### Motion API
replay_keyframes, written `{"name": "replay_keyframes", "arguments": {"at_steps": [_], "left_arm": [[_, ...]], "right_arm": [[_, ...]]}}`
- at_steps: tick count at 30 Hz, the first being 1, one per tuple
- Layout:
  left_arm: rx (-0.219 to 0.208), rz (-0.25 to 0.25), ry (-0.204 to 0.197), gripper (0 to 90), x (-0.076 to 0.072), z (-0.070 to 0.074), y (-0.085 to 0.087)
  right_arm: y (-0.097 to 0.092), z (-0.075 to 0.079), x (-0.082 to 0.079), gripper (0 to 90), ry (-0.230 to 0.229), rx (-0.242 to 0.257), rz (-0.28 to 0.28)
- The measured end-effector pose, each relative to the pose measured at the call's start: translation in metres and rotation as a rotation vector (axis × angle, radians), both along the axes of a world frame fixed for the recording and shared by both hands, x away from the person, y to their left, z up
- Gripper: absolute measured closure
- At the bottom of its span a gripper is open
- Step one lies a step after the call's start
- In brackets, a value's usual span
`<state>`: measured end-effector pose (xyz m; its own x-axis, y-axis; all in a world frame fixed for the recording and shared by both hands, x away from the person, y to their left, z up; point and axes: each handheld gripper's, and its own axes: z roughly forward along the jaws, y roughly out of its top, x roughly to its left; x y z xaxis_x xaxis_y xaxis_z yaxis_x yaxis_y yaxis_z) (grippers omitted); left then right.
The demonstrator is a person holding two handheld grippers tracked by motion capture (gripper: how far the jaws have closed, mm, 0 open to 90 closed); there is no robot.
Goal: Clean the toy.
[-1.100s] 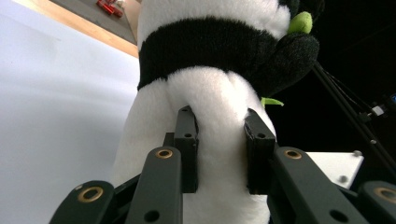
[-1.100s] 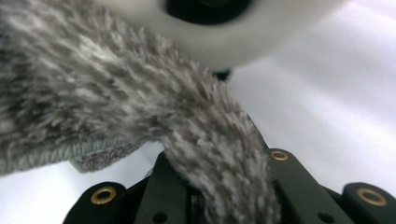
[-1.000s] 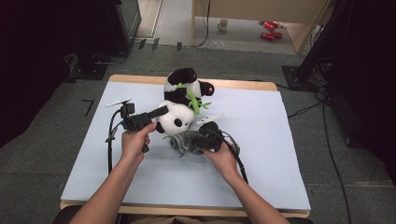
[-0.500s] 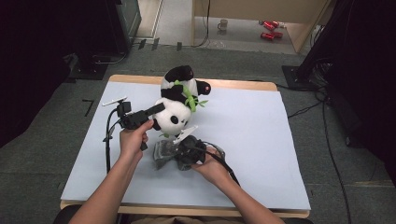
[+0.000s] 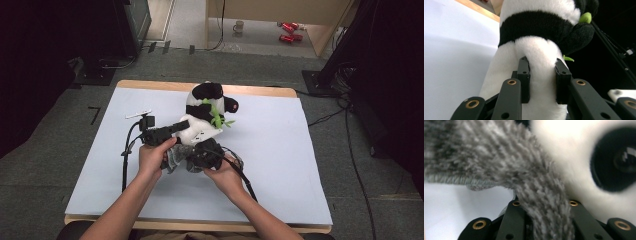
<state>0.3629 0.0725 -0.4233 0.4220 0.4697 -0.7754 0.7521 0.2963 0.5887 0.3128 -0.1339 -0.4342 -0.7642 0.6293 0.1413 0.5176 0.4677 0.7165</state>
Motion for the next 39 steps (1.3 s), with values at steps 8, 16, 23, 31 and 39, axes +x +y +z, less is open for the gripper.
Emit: {"name": "replay_keyframes", "arguments": {"at_steps": [8,16,23,31,39], "left_arm": [[-0.049,0.022,0.005,72.7,0.001,0.003,0.01],[-0.077,0.028,-0.004,72.5,0.002,0.008,0.021],[-0.06,0.013,-0.011,72.4,0.002,0.012,0.028],[0.014,0.001,-0.026,72.3,0.004,0.01,0.034],[0.066,-0.019,-0.009,72.1,0.009,0.006,0.041]], "right_arm": [[-0.009,-0.014,0.009,79.6,0.0,-0.02,-0.047],[-0.025,-0.022,0.021,79.5,0.033,-0.057,-0.097],[-0.049,-0.024,0.034,79.5,0.062,-0.066,-0.179],[-0.08,-0.012,0.045,79.4,0.076,-0.032,-0.244],[-0.116,0.007,0.051,79.0,0.097,0.034,-0.302]]}}
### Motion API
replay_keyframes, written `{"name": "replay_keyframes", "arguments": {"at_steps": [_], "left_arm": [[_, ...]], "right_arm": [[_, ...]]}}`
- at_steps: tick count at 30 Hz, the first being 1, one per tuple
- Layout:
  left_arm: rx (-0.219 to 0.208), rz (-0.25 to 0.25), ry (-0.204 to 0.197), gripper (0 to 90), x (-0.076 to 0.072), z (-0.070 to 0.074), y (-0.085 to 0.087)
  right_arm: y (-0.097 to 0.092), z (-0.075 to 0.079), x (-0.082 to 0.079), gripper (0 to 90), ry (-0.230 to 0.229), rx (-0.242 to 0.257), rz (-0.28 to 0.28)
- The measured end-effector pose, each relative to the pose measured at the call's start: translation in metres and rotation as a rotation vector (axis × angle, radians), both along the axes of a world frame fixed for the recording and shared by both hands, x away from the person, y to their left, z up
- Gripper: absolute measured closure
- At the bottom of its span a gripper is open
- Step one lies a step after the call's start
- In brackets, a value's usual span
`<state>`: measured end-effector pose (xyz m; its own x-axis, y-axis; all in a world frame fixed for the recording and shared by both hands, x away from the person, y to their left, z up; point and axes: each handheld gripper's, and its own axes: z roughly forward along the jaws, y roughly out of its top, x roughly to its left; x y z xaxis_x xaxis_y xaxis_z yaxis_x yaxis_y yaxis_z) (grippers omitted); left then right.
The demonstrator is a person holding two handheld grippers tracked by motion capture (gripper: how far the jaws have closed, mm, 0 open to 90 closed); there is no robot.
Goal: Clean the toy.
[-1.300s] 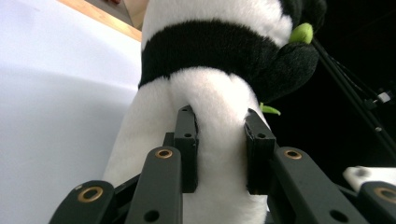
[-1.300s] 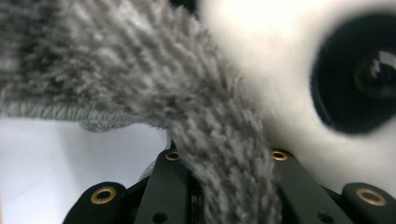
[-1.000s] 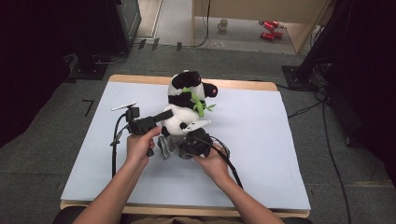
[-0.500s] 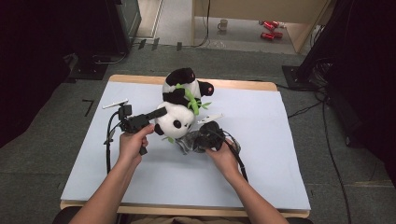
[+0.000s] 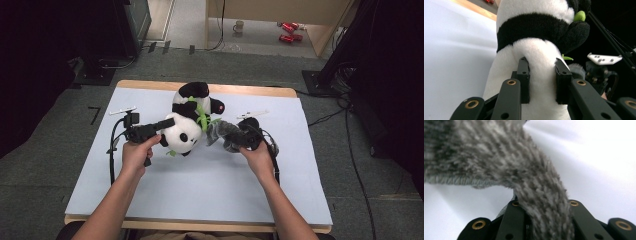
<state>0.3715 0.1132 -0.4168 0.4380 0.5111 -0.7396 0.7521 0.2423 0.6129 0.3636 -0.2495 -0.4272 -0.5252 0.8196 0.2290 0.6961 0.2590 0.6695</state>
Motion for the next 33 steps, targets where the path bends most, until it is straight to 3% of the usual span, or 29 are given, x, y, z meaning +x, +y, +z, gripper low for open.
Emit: {"name": "replay_keyframes", "arguments": {"at_steps": [6,8,14,18,25,29,33], "left_arm": [[0.046,-0.049,0.007,71.9,-0.003,0.002,0.002],[0.053,-0.087,0.018,71.6,-0.004,0.001,0.0],[0.105,-0.126,0.02,71.1,-0.003,-0.005,-0.007],[0.153,-0.118,0.014,70.9,-0.001,-0.009,-0.008],[0.149,-0.105,0.009,70.7,0.005,-0.014,-0.006],[0.203,-0.114,-0.019,67.3,0.009,-0.012,-0.007],[0.308,-0.138,-0.097,65.6,0.009,-0.009,-0.01]], "right_arm": [[-0.017,0.014,-0.004,78.6,0.003,0.017,-0.01],[-0.021,0.017,-0.005,78.5,-0.002,0.01,-0.009],[-0.034,0.014,-0.008,78.2,0.017,-0.022,-0.012],[-0.051,0.009,-0.009,78.1,0.034,-0.021,-0.048],[-0.082,-0.003,-0.005,77.0,0.055,0.004,-0.124],[-0.09,-0.009,-0.002,76.7,0.068,0.008,-0.148],[-0.091,-0.014,-0.001,76.7,0.084,-0.003,-0.155]]}}
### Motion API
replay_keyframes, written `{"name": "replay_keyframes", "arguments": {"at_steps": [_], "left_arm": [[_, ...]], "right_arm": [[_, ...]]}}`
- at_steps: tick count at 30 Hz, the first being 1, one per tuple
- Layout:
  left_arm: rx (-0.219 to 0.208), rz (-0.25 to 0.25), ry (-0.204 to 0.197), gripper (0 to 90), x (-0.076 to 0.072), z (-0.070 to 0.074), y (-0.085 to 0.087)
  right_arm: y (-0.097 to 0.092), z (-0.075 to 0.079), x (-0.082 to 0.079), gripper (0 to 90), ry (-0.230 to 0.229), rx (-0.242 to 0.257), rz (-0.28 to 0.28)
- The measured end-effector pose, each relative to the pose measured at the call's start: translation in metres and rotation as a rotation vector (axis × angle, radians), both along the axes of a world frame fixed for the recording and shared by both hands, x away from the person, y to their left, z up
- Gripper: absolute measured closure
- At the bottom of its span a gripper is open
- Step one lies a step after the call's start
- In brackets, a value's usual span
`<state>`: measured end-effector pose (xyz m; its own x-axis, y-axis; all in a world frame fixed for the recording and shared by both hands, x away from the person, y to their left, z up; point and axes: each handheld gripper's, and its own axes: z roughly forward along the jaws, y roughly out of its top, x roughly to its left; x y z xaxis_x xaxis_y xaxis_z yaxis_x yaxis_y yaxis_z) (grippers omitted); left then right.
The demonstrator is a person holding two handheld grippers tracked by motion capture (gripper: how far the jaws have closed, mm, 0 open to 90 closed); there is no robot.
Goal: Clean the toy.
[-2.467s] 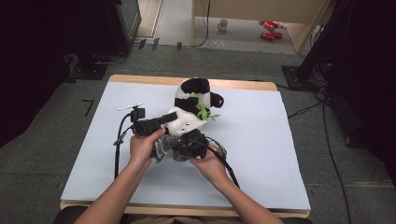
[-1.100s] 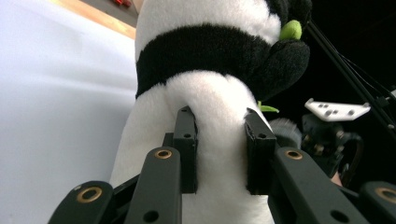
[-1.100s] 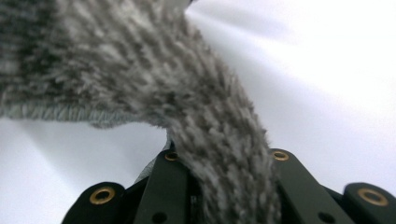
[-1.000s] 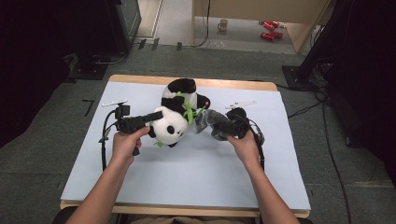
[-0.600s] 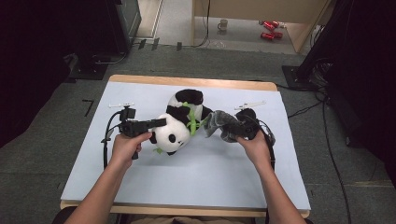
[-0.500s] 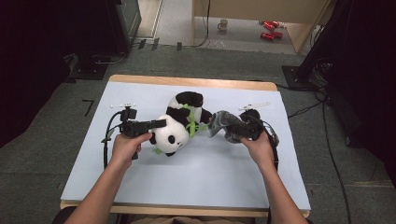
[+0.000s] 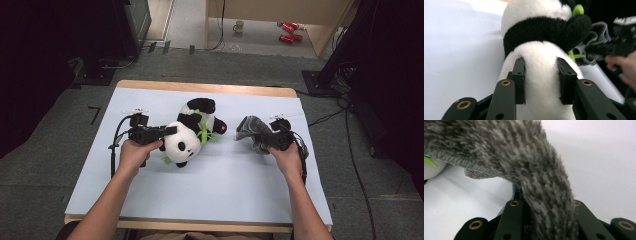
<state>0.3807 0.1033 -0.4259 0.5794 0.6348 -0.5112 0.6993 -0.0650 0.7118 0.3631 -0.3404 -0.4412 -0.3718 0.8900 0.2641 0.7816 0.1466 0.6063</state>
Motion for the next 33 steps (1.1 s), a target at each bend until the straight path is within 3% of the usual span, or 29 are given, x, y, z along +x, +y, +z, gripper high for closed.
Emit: {"name": "replay_keyframes", "arguments": {"at_steps": [2,5,10,14,16,17,19,20,21,22,24,26,30,33], "left_arm": [[0.038,-0.022,-0.016,65.6,0.001,0.002,-0.001],[0.045,-0.076,0.003,71.7,0.001,0.008,-0.005],[0.041,-0.229,-0.013,74.6,-0.004,0.025,-0.01],[0.008,-0.349,0.055,74.2,-0.001,0.025,-0.006],[0.052,-0.386,0.064,73.9,0.0,0.021,-0.008],[0.103,-0.38,0.051,73.0,0.0,0.019,-0.011],[0.11,-0.362,0.013,71.2,0.001,0.018,-0.012],[0.135,-0.348,-0.01,69.7,0.001,0.019,-0.012],[0.158,-0.337,-0.041,67.7,0.001,0.019,-0.012],[0.183,-0.319,-0.098,64.5,0.001,0.019,-0.012],[0.197,-0.298,-0.163,59.7,0.001,0.017,-0.012],[0.204,-0.266,-0.189,54.4,0.003,0.016,-0.011],[0.214,-0.125,-0.226,48.7,0.012,0.015,-0.004],[0.173,-0.115,-0.185,46.6,0.019,0.012,0.001]], "right_arm": [[0.001,-0.001,0.0,76.7,0.003,0.001,-0.001],[0.003,0.0,0.0,76.7,-0.005,0.001,0.004],[0.003,0.0,0.0,76.7,-0.007,0.002,0.004],[0.002,0.002,0.0,76.7,-0.011,0.011,-0.004],[0.003,0.002,0.0,76.7,-0.011,0.012,-0.002],[0.003,0.002,0.001,76.7,-0.013,0.008,0.004],[0.004,0.001,0.001,76.7,-0.008,0.007,0.004],[0.004,0.0,0.001,76.7,-0.005,0.004,0.008],[0.005,-0.001,0.002,76.7,-0.005,0.003,0.007],[0.005,-0.001,0.002,76.7,0.001,0.002,0.006],[0.006,-0.003,0.002,76.7,0.0,-0.004,0.01],[0.007,-0.006,0.003,76.6,0.008,-0.009,0.01],[0.009,-0.013,0.005,75.9,0.027,-0.032,0.014],[0.011,-0.017,0.006,75.8,0.043,-0.036,0.016]]}}
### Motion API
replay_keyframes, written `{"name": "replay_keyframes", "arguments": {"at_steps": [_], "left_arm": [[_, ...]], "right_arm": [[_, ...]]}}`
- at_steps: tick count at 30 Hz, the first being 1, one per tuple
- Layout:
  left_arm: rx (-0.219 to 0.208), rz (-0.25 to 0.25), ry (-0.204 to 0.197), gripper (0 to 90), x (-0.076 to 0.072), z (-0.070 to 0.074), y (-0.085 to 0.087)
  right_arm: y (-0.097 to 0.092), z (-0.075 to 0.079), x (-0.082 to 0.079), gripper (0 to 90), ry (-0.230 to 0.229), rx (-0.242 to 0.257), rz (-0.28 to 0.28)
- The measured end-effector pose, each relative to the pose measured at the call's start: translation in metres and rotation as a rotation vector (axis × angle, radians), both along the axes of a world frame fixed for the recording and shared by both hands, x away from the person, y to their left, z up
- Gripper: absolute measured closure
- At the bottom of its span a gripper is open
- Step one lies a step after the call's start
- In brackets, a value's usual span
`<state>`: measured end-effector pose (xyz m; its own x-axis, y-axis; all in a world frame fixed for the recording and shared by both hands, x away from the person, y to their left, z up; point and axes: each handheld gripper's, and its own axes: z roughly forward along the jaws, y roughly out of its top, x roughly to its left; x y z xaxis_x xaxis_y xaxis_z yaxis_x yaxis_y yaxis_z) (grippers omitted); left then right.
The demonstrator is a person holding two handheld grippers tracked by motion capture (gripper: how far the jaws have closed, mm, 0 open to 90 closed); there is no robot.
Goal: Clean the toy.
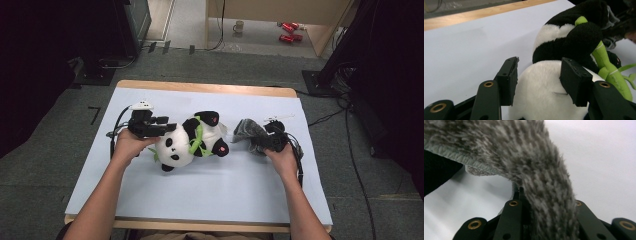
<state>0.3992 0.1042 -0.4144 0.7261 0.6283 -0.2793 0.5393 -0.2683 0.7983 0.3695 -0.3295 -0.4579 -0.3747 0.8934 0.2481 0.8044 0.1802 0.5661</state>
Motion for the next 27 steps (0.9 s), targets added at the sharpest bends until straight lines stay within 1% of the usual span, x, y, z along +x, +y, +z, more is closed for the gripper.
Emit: {"name": "replay_keyframes", "arguments": {"at_steps": [1,3,6,8,10,13,14,17,18,20,23,26,27], "left_arm": [[-0.011,-0.001,0.008,45.0,0.002,-0.002,0.001],[-0.025,0.015,0.02,43.1,0.004,-0.002,0.003],[-0.047,0.019,0.013,41.7,0.003,0.0,0.005],[-0.04,0.016,0.0,39.3,0.003,0.001,0.007],[-0.042,0.016,0.002,37.6,0.002,0.002,0.009],[-0.037,0.017,0.002,37.3,0.001,0.004,0.012],[-0.036,0.023,-0.005,37.2,0.0,0.004,0.013],[-0.043,0.026,-0.008,37.4,-0.001,0.007,0.017],[-0.028,0.021,-0.005,37.7,-0.002,0.007,0.019],[-0.012,0.024,-0.013,38.6,-0.004,0.005,0.022],[-0.022,0.027,-0.009,38.2,-0.007,0.003,0.029],[-0.024,0.021,-0.02,37.4,-0.011,0.003,0.037],[-0.024,0.021,-0.02,37.2,-0.011,0.003,0.037]], "right_arm": [[0.0,-0.001,0.0,75.7,0.001,0.0,0.001],[0.001,-0.002,0.001,75.5,0.004,-0.001,0.002],[0.002,-0.002,0.001,75.3,0.01,-0.004,0.002],[0.002,-0.003,0.0,75.1,0.011,-0.007,0.003],[0.003,-0.005,0.0,74.8,0.012,-0.01,0.007],[0.004,-0.008,-0.001,74.3,0.009,-0.018,0.015],[0.004,-0.009,-0.001,74.0,0.012,-0.02,0.018],[0.005,-0.011,-0.002,73.1,0.007,-0.023,0.023],[0.005,-0.011,-0.003,72.5,0.005,-0.024,0.026],[0.006,-0.011,-0.004,72.2,0.006,-0.024,0.023],[0.006,-0.011,-0.005,71.7,-0.003,-0.029,0.026],[0.005,-0.01,-0.006,70.8,0.0,-0.023,0.026],[0.004,-0.01,-0.006,70.7,-0.002,-0.02,0.026]]}}
